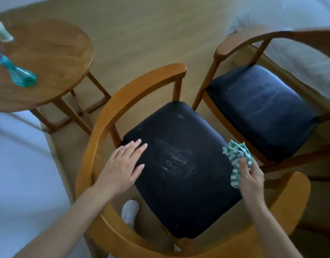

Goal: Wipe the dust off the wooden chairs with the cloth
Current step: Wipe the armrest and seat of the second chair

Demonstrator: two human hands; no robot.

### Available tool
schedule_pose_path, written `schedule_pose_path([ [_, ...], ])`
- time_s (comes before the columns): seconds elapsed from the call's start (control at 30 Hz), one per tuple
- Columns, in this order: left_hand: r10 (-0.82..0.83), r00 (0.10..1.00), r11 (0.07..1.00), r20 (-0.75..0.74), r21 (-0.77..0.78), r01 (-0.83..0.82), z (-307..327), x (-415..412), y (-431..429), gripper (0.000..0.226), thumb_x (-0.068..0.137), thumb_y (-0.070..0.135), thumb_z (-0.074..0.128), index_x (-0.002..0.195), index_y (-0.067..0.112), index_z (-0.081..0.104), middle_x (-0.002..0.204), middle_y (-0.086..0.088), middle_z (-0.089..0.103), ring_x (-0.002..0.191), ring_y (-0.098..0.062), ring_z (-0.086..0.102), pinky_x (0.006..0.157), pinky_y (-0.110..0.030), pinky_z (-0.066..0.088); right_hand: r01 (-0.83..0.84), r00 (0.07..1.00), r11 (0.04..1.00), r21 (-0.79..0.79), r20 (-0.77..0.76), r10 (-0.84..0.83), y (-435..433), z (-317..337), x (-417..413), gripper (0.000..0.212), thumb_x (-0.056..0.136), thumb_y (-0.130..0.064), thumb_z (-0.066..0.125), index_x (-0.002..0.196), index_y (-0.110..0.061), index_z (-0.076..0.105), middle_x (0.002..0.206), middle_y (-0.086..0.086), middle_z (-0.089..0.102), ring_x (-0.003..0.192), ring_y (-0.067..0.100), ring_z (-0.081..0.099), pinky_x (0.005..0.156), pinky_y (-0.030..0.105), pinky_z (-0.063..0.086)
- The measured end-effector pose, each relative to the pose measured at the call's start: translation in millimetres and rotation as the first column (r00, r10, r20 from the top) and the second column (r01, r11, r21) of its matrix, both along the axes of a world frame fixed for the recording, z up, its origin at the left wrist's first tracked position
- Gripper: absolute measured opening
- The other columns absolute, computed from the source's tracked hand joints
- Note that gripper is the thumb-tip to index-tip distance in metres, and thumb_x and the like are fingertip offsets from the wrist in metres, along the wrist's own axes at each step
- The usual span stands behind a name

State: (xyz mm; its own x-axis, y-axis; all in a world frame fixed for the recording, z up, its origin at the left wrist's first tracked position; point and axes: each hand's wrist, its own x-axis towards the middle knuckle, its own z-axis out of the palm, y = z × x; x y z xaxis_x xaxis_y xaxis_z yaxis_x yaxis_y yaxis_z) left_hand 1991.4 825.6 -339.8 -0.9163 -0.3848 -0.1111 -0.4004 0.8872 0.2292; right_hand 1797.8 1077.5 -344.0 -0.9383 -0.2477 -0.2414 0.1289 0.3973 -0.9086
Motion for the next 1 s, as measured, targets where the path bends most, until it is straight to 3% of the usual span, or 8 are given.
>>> schedule_pose_path([
  [0.2, -0.040, 0.998, 0.998, 0.054, -0.043, 0.043, -1.2, -77.4, -104.3, 0.061, 0.096, 0.032, 0.045, 0.149, 0.023, 0.017, 0.157, -0.003, 0.017, 0.145, -0.020, 0.014, 0.115, -0.034, 0.010, 0.113, 0.987, 0.990, -0.085, 0.122, -0.103, -98.3, -38.8, -23.3, 0.015, 0.100, -0.025, 0.042, 0.104, -0.024, 0.057, 0.095, -0.007, 0.064, 0.087, 0.004, 0.061, 0.072, 0.016, 0.047],
  [0.4, -0.172, 0.979, 0.978, 0.110, -0.101, 0.183, -12.0, -154.4, -175.2, 0.069, 0.094, 0.036, 0.049, 0.150, 0.021, 0.013, 0.158, -0.008, 0.010, 0.146, -0.025, 0.008, 0.117, -0.042, 0.011, 0.341, 0.917, 0.935, -0.095, 0.255, -0.308, -171.1, -73.1, -37.5, 0.020, 0.100, -0.027, 0.042, 0.110, -0.018, 0.058, 0.105, 0.000, 0.065, 0.093, 0.009, 0.061, 0.082, 0.023, 0.049],
  [0.57, -0.189, 0.972, 0.969, 0.143, -0.136, 0.208, -40.0, -189.9, -199.5, 0.079, 0.094, 0.045, 0.043, 0.150, 0.019, -0.005, 0.158, -0.008, -0.001, 0.146, -0.025, 0.001, 0.117, -0.041, 0.006, 0.374, 0.920, 0.925, 0.058, 0.105, -0.379, -202.1, -105.2, -70.6, 0.030, 0.100, -0.037, 0.040, 0.119, -0.021, 0.056, 0.104, -0.006, 0.062, 0.103, 0.016, 0.058, 0.088, 0.033, 0.046],
  [0.77, -0.202, 0.979, 0.977, -0.002, -0.074, 0.202, -52.7, -188.8, -204.7, 0.075, 0.091, 0.037, 0.051, 0.151, 0.020, 0.009, 0.157, -0.008, 0.012, 0.144, -0.026, 0.012, 0.114, -0.038, 0.007, 0.431, 0.901, 0.897, 0.102, -0.108, -0.421, -232.9, -147.6, -130.7, 0.040, 0.099, -0.039, 0.040, 0.131, -0.017, 0.051, 0.124, 0.003, 0.058, 0.113, 0.018, 0.053, 0.098, 0.039, 0.043],
  [0.83, -0.201, 0.979, 0.978, -0.023, -0.066, 0.199, -53.4, -188.3, -205.1, 0.075, 0.090, 0.037, 0.051, 0.151, 0.022, 0.009, 0.157, -0.006, 0.011, 0.144, -0.023, 0.010, 0.113, -0.034, 0.004, 0.339, 0.935, 0.927, 0.162, -0.164, -0.313, -247.1, -164.0, -145.4, 0.044, 0.099, -0.040, 0.040, 0.134, -0.015, 0.049, 0.132, 0.006, 0.054, 0.122, 0.021, 0.049, 0.104, 0.045, 0.038],
  [0.9, -0.201, 0.978, 0.978, -0.047, -0.065, 0.198, -54.9, -188.7, -206.7, 0.075, 0.090, 0.037, 0.052, 0.151, 0.023, 0.010, 0.157, -0.005, 0.011, 0.144, -0.022, 0.010, 0.113, -0.033, 0.004, 0.094, 0.993, 0.957, 0.275, -0.092, -0.071, -265.3, -180.3, -149.6, 0.048, 0.100, -0.040, 0.039, 0.142, -0.018, 0.041, 0.146, 0.007, 0.041, 0.135, 0.022, 0.035, 0.113, 0.042, 0.026],
  [0.93, -0.200, 0.978, 0.978, -0.053, -0.063, 0.197, -55.4, -188.5, -207.4, 0.075, 0.090, 0.037, 0.052, 0.151, 0.023, 0.011, 0.157, -0.005, 0.012, 0.144, -0.022, 0.010, 0.113, -0.033, 0.005, -0.077, 0.993, 0.914, 0.399, -0.053, 0.107, -272.5, -188.7, -147.8, 0.050, 0.100, -0.042, 0.037, 0.145, -0.021, 0.035, 0.152, 0.005, 0.031, 0.141, 0.022, 0.025, 0.116, 0.040, 0.017],
  [1.0, -0.191, 0.980, 0.980, -0.052, -0.059, 0.188, -56.4, -187.1, -208.3, 0.074, 0.089, 0.036, 0.054, 0.150, 0.023, 0.014, 0.157, -0.006, 0.013, 0.143, -0.021, 0.011, 0.113, -0.035, 0.008, -0.320, 0.912, 0.687, 0.653, 0.015, 0.410, -279.0, -202.2, -140.8, 0.062, 0.096, -0.054, 0.035, 0.150, -0.030, 0.016, 0.159, 0.002, 0.006, 0.146, 0.022, 0.000, 0.116, 0.042, -0.001],
])
